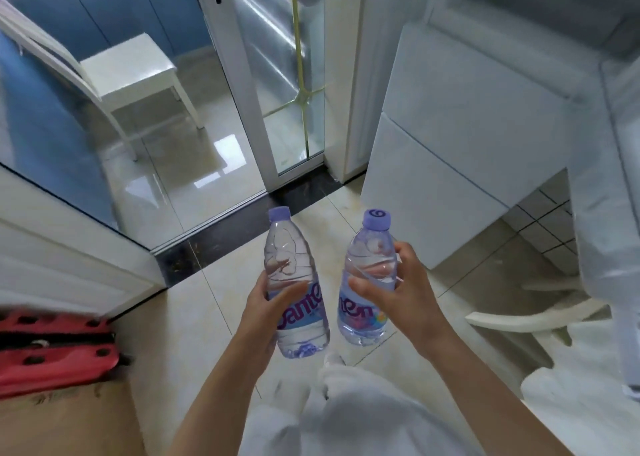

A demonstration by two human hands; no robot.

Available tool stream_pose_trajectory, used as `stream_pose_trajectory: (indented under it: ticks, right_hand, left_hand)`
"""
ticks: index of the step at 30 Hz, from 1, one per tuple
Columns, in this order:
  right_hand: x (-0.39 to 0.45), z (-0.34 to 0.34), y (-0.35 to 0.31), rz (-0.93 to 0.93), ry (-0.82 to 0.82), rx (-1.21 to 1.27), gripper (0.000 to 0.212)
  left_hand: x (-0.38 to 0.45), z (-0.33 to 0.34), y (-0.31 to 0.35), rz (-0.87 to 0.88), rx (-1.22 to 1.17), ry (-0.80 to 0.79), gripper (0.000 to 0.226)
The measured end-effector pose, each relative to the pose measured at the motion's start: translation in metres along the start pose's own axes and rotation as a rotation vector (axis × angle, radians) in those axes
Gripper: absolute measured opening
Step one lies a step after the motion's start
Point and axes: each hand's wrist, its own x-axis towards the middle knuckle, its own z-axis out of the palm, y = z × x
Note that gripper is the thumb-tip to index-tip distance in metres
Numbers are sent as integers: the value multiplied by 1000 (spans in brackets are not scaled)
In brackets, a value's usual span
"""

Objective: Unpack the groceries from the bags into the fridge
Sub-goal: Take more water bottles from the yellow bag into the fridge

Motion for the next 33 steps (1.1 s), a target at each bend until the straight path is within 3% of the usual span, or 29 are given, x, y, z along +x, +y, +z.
stream_pose_trajectory:
  ticks: [4,8,14,21,24,27,33]
  right_hand:
    - [52,-7,-18,-6,61,19,54]
    - [101,-10,-33,-17,144,45,52]
    - [176,-8,-62,-53,286,99,51]
    - [250,-12,-107,-67,480,183,61]
    - [272,-27,-123,-71,557,193,58]
    - [292,-52,-139,-73,634,163,54]
    - [330,-121,-180,-141,761,37,64]
  left_hand:
    - [49,21,42,-12,-35,-104,60]
    - [100,39,82,9,-2,-211,75]
    - [190,58,143,0,82,-365,49]
    - [288,90,230,53,284,-519,51]
    - [319,121,261,86,335,-584,57]
    - [341,161,287,139,371,-642,46]
    - [365,255,334,346,387,-709,43]
